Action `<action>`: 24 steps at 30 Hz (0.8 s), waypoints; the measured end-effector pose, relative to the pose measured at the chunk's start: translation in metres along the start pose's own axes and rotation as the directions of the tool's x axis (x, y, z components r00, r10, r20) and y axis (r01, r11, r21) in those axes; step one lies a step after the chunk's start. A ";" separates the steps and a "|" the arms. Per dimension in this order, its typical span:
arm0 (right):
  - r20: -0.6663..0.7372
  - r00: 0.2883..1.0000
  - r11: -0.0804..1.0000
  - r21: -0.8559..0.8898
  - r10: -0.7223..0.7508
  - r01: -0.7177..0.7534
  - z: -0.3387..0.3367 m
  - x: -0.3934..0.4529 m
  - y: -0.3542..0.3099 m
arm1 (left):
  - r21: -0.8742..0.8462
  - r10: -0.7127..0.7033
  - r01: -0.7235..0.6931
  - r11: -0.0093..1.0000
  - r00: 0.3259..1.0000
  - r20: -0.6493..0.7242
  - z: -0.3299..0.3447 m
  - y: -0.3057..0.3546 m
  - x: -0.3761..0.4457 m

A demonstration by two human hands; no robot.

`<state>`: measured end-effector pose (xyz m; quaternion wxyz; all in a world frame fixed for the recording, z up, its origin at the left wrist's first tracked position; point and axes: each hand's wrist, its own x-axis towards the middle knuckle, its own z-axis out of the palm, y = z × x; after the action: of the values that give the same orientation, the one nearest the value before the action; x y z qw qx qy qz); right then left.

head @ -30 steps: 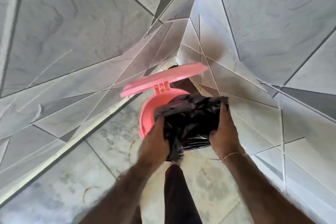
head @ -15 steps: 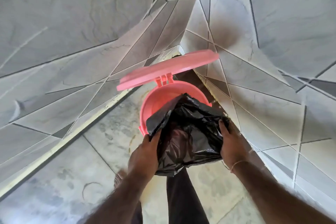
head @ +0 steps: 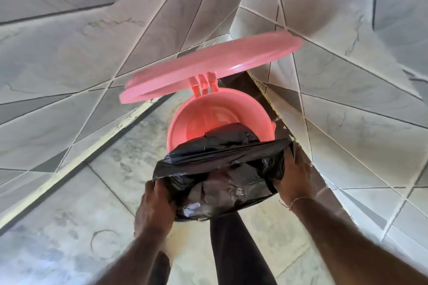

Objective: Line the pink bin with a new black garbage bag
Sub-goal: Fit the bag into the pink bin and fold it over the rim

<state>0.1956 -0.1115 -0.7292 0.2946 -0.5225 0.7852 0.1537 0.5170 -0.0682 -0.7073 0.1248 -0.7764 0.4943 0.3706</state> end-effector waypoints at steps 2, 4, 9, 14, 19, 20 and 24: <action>-0.031 0.999 1.000 0.021 0.019 -0.019 -0.007 0.008 0.000 | 0.009 0.018 -0.018 1.000 1.000 -0.022 -0.007 -0.001 0.018; -0.069 0.997 0.998 0.060 0.026 -0.022 -0.021 0.019 -0.005 | 0.006 0.033 -0.033 0.999 0.998 -0.062 -0.019 0.000 0.041; -0.189 0.972 0.970 0.171 -0.139 0.172 -0.053 0.049 -0.026 | -0.002 0.096 -0.097 0.995 0.995 -0.030 -0.051 0.015 0.078; -0.235 0.933 0.936 0.159 -0.272 0.313 -0.079 0.065 -0.039 | -0.091 0.141 -0.128 0.988 0.979 0.150 -0.080 0.019 0.095; -0.157 0.983 0.995 0.022 -0.095 0.100 -0.100 0.080 -0.062 | 0.050 0.187 -0.195 0.980 0.973 0.133 -0.108 0.037 0.122; -0.132 0.991 0.999 0.033 -0.036 0.041 -0.104 0.083 -0.071 | 0.081 0.173 -0.186 0.979 0.974 0.148 -0.113 0.046 0.125; -0.123 0.991 0.961 0.275 0.060 -0.024 -0.109 0.093 -0.118 | -0.095 0.148 -0.139 0.986 0.985 0.092 -0.117 0.089 0.128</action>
<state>0.2445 -0.2871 -0.6946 0.3085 -0.4690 0.8274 0.0156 0.5242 -0.2633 -0.7002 0.0873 -0.7242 0.5253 0.4380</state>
